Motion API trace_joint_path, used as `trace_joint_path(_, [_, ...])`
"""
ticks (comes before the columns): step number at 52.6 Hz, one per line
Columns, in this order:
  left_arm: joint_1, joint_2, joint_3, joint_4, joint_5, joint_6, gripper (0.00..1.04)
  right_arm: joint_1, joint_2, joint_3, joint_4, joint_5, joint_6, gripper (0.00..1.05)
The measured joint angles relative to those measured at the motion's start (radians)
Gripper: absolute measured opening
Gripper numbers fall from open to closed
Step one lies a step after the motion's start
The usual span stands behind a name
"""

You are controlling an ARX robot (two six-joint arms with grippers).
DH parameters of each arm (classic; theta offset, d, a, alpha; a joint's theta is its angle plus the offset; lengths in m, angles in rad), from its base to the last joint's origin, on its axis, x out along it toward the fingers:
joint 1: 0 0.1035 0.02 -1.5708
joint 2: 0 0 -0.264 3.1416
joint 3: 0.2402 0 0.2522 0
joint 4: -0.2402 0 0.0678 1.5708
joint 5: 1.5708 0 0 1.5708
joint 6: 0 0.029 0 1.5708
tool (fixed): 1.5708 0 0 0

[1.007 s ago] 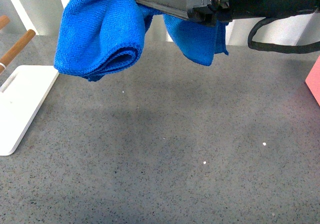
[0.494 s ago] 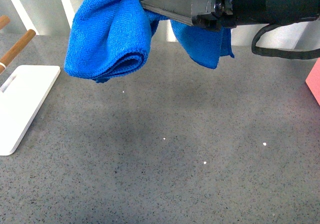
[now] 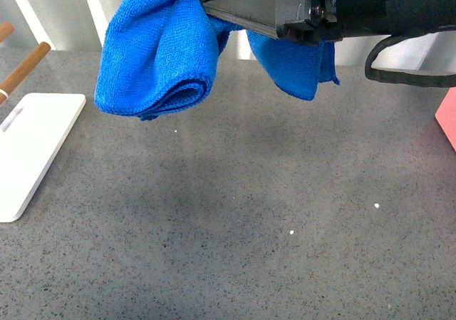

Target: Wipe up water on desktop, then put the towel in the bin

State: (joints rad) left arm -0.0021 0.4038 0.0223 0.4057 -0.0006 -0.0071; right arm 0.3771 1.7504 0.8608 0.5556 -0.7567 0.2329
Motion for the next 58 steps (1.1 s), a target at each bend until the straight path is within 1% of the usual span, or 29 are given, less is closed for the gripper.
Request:
trace_joint_path(20, [0.0, -0.15, 0.0, -0.148, 0.0, 0.0, 0.03, 0.0, 0.0, 0.0, -0.019, 0.0, -0.012, 0.06])
trace_joint_path(37, [0.0, -0.235, 0.0, -0.233, 0.0, 0.0, 0.03, -0.011, -0.008, -0.005, -0.038, -0.001, -0.028, 0.06])
trace_joint_path(41, [0.0, -0.359, 0.0, -0.391, 0.001, 0.0, 0.03, -0.017, -0.015, -0.014, -0.047, -0.004, -0.032, 0.06])
trace_joint_path(52, [0.0, -0.4, 0.0, -0.404, 0.0, 0.0, 0.03, -0.029, -0.024, -0.034, -0.066, -0.004, -0.043, 0.06])
trace_joint_path(58, [0.0, -0.4, 0.0, -0.405, 0.0, 0.0, 0.04, -0.037, -0.026, -0.047, -0.118, 0.02, -0.069, 0.06])
